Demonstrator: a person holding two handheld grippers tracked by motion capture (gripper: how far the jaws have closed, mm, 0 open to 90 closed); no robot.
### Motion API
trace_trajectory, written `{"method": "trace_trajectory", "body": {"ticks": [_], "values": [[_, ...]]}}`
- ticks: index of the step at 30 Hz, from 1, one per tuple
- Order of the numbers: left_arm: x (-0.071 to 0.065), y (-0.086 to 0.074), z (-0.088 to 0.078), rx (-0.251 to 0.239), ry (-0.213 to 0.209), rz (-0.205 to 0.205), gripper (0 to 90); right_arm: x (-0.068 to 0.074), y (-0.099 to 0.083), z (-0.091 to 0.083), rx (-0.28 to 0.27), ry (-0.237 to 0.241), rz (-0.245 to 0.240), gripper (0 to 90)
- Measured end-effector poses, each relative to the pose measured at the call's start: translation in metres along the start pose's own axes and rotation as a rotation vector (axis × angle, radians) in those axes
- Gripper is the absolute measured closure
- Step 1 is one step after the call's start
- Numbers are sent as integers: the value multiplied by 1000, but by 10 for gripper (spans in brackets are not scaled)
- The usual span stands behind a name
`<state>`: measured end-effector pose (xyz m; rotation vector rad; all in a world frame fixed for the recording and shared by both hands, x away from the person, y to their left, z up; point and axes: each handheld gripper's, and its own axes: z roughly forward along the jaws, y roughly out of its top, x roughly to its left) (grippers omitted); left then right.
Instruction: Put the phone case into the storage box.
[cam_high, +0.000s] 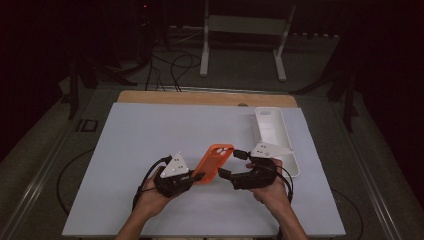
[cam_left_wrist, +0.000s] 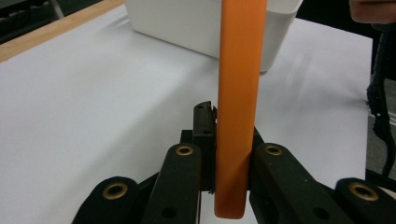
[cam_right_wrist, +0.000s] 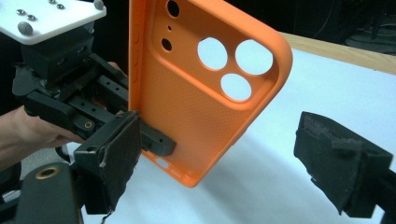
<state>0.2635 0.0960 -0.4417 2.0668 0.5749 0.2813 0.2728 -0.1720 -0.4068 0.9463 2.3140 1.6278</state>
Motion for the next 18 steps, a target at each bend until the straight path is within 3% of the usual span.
{"method": "trace_trajectory", "body": {"ticks": [7,18], "values": [[-2,0,1,-15,49,-14,851,1,3,-1,-22,-9,20,146],[-10,1,6,-14,112,6,851,4,7,4,-38,-13,58,140]]}}
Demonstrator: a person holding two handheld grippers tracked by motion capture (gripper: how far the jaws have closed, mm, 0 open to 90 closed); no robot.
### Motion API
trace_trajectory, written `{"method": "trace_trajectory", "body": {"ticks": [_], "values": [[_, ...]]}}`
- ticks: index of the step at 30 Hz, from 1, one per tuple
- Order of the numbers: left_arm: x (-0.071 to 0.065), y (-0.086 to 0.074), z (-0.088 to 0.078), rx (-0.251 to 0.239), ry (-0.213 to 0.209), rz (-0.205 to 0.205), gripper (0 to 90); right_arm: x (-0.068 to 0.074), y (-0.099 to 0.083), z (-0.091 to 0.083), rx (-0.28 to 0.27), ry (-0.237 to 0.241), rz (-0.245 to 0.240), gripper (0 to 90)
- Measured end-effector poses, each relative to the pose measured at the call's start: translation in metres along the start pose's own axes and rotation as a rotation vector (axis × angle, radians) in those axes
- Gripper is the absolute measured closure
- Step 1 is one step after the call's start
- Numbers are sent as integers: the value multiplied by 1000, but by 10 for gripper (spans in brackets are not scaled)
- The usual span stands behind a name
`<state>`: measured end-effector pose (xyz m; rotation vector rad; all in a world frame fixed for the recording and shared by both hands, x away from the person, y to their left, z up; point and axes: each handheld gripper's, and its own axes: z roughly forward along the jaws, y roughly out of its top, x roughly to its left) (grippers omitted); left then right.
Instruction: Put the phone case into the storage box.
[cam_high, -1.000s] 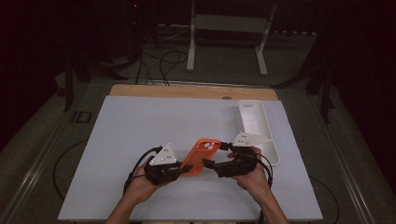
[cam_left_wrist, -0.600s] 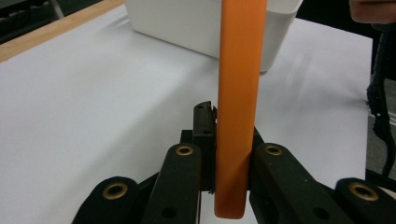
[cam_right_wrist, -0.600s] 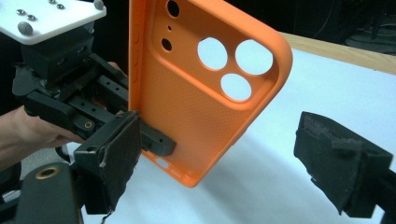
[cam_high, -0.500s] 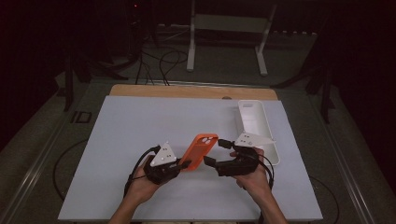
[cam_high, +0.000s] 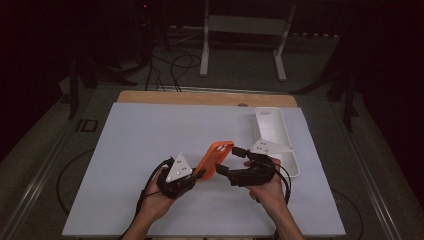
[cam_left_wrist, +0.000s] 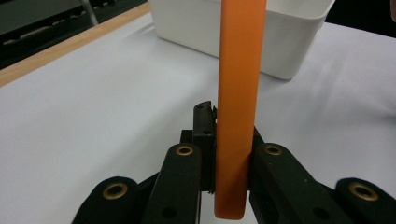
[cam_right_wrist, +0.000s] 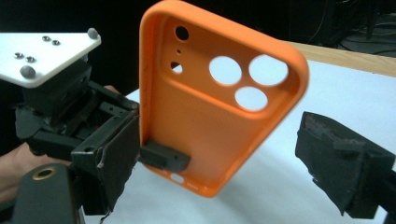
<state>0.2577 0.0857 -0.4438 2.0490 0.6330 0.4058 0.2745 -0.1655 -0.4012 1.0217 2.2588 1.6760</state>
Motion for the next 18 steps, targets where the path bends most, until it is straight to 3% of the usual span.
{"method": "trace_trajectory", "body": {"ticks": [5,18], "values": [[-4,-1,3,2,19,4,851,2,1,2,-13,-10,17,136],[-10,-4,7,-32,78,-33,850,3,2,7,-36,-34,81,121]]}}
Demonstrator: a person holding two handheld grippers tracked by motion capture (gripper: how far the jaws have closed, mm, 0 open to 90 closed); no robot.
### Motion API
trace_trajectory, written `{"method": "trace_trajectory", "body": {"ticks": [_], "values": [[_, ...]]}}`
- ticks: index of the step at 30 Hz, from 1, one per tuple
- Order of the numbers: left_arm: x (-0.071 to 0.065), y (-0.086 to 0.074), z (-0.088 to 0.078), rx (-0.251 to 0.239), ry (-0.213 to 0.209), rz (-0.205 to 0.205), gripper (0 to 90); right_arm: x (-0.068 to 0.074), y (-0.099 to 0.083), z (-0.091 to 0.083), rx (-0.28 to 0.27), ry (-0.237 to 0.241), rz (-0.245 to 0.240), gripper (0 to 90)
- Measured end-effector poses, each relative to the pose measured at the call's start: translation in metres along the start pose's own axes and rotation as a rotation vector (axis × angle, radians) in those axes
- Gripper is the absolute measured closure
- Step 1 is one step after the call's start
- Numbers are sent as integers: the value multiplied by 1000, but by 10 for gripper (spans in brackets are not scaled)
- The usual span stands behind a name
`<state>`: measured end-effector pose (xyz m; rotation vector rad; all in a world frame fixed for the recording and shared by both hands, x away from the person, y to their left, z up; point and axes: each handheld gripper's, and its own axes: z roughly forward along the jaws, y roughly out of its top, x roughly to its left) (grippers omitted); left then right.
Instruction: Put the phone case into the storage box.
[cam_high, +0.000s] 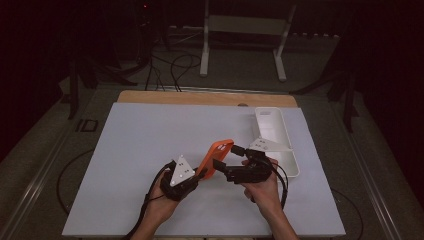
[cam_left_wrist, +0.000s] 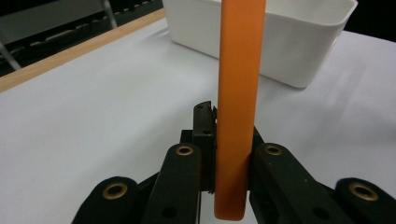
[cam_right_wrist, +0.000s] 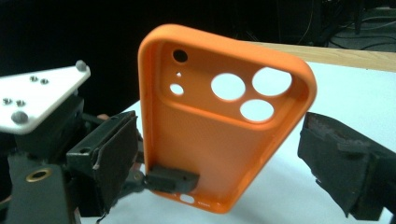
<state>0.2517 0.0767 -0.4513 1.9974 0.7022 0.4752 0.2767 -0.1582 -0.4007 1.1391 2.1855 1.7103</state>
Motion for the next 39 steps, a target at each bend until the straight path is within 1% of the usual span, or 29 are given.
{"method": "trace_trajectory", "body": {"ticks": [4,9,15,17,19,20,22,23,25,34,37,39], "values": [[-3,-1,2,7,14,11,851,1,1,2,3,-6,16,114],[-9,-1,5,4,53,10,850,2,1,5,-4,-22,36,114],[-15,-2,9,1,91,1,850,3,2,7,-6,-40,37,114],[-17,-2,11,-2,100,-11,850,4,2,8,-5,-51,33,111],[-18,-2,12,-4,114,-14,850,4,2,8,-8,-53,37,111],[-19,-2,12,-4,112,-19,850,4,2,9,-11,-53,47,111],[-20,-2,13,-5,118,-18,850,4,2,9,-11,-57,51,111],[-22,-2,13,-2,131,-14,850,4,2,9,-12,-60,51,111],[-24,-2,14,-5,132,-21,850,4,3,11,-16,-66,65,109],[-28,-1,17,3,129,-14,848,4,4,14,-11,-94,93,116],[-28,-1,18,7,124,-11,847,5,5,15,-4,-112,86,142],[-28,-1,18,6,122,-12,847,4,5,15,-2,-112,87,152]]}}
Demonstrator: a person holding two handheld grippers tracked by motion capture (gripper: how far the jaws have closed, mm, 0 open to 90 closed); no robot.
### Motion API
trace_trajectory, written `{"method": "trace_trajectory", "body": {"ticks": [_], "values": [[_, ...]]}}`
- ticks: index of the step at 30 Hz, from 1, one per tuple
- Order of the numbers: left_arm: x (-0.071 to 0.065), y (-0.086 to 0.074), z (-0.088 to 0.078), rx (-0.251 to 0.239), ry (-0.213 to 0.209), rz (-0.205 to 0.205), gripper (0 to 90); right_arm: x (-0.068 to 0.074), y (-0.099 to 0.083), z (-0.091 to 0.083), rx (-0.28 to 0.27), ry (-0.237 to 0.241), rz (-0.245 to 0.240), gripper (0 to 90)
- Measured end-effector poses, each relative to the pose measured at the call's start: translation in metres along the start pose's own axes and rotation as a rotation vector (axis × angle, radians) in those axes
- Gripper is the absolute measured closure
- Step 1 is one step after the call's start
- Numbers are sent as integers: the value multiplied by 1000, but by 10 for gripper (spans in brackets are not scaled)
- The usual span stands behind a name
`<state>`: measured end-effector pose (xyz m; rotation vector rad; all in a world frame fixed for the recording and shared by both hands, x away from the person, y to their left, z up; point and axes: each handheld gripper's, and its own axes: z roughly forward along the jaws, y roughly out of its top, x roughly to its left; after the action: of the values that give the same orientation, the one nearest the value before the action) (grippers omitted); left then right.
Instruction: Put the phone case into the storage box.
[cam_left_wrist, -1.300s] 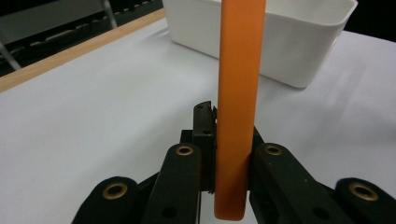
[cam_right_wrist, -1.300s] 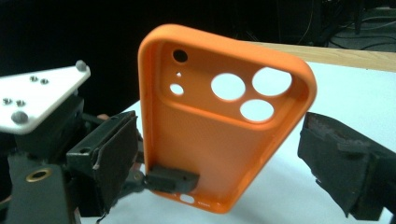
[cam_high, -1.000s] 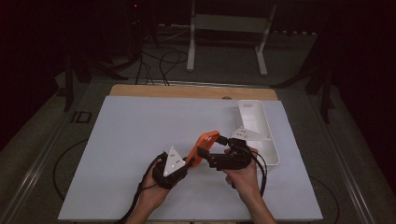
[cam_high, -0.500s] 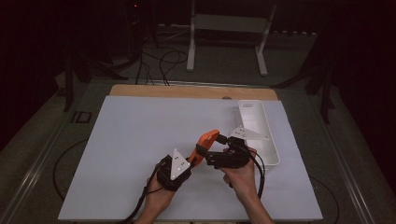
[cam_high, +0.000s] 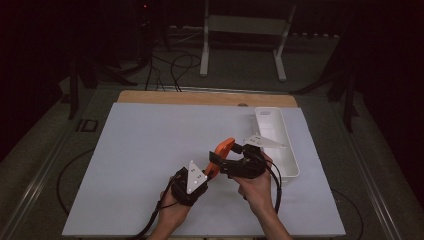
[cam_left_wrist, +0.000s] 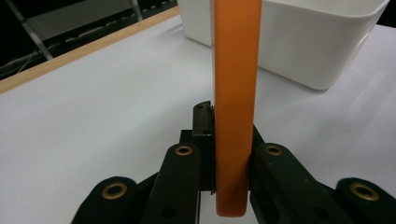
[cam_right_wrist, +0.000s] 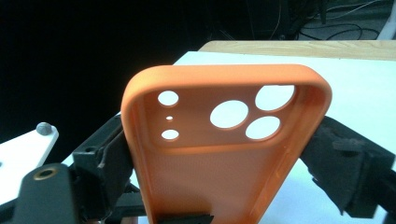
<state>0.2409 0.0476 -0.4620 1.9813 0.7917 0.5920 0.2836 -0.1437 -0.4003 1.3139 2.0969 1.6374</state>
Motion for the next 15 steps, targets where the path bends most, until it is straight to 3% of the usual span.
{"method": "trace_trajectory", "body": {"ticks": [15], "values": [[4,2,1,8,-51,-12,827,3,0,0,-15,-15,0,170]]}}
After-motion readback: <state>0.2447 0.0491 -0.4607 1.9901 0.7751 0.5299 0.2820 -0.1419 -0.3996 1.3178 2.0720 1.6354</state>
